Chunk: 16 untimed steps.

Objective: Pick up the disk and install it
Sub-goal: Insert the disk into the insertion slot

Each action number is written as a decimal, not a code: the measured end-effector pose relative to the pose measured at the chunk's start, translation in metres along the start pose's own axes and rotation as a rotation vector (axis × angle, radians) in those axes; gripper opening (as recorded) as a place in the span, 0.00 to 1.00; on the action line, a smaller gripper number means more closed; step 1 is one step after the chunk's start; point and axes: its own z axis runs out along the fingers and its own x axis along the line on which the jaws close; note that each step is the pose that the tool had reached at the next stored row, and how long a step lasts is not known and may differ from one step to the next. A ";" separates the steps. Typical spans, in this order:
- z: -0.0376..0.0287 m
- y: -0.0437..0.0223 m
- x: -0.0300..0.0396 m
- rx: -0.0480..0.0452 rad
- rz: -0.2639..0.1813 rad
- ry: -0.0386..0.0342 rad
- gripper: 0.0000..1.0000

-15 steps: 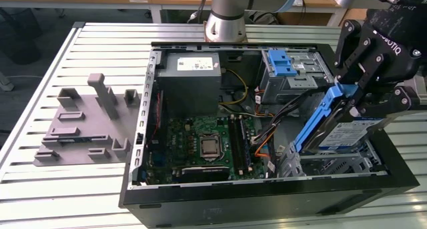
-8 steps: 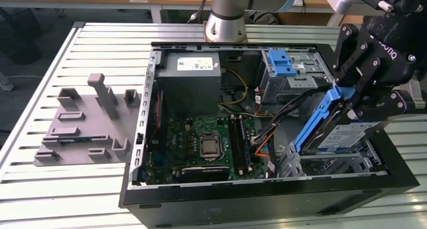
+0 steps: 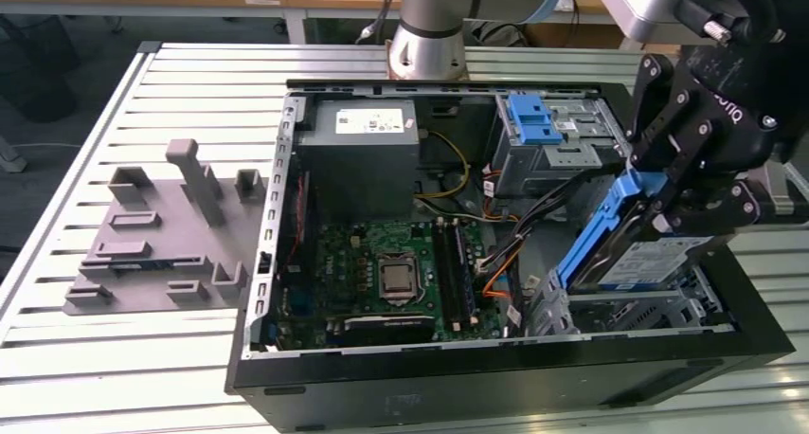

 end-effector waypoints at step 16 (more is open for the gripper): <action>0.0153 -0.0004 0.0003 0.0000 0.000 -0.0001 0.36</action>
